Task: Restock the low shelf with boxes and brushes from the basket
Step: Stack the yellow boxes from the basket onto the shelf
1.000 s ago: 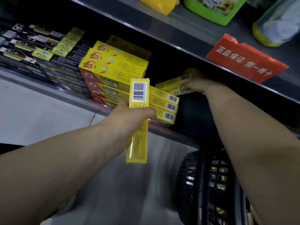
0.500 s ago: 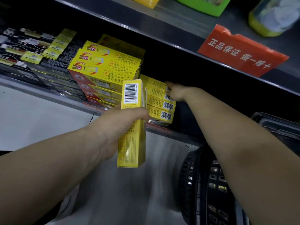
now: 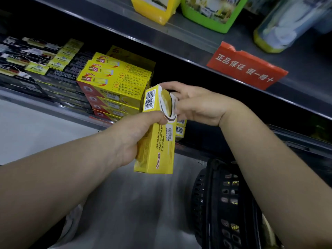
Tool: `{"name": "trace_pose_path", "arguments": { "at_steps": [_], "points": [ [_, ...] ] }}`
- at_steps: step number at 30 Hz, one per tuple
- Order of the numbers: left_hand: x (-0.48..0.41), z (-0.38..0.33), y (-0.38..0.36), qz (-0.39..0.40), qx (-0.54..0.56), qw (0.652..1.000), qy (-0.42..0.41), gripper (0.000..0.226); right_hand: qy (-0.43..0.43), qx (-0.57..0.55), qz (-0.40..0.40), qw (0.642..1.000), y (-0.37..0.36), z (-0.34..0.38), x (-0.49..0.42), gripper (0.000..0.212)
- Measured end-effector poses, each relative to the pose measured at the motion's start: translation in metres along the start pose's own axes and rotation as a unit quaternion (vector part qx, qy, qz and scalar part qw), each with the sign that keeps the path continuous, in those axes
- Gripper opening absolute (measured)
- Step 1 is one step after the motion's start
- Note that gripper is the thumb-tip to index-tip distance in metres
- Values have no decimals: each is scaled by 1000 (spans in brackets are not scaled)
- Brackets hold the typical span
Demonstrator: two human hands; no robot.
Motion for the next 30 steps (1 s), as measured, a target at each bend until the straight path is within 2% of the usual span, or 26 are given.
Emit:
{"name": "trace_pose_path", "arguments": {
  "at_steps": [1, 2, 3, 6, 8, 10, 12, 15, 18, 22, 26, 30],
  "points": [
    [5, -6, -2, -34, 34, 999, -1, 5, -2, 9, -28, 1000, 4, 0, 6, 70],
    [2, -7, 3, -61, 70, 996, 4, 12, 5, 46, -46, 998, 8, 0, 11, 71],
    [7, -6, 1, -53, 77, 996, -8, 16, 14, 105, -49, 993, 11, 4, 16, 74],
    [10, -11, 2, -97, -31, 994, -40, 11, 62, 270, -36, 960, 10, 22, 26, 84],
    [14, -14, 7, -144, -87, 985, -39, 16, 109, 368, -4, 923, -2, 35, 24, 85],
    [16, -16, 11, -178, -140, 973, -47, 30, 130, 448, 52, 883, -19, 37, 17, 75],
    [18, -20, 13, -199, -175, 962, -57, 41, 96, 489, 75, 864, -25, 33, 12, 59],
    [18, -27, 13, -215, -214, 949, -91, 46, 45, 467, 48, 882, -8, 27, 16, 49],
    [25, -40, 11, -217, -216, 938, -163, 49, 20, 440, 6, 898, 17, 17, 28, 45],
    [34, -49, 12, -217, -223, 924, -222, 51, -23, 469, -105, 877, 71, -2, 45, 33],
    [31, -46, 10, -187, -217, 936, -206, 29, -98, 485, -224, 840, 126, -17, 43, 43],
    [24, -41, -1, -128, -223, 949, -183, 16, -82, 429, -294, 850, 158, -26, 3, 44]
  ]
}}
Point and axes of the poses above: each hand's wrist, its own x-axis away from the middle knuckle, its own y-axis out of the back of the hand, z = x × y, the point moved 8 cm from there along -x, towards the middle knuckle, and after that the axes turned 15 degrees about y, right-handed, at the moved point
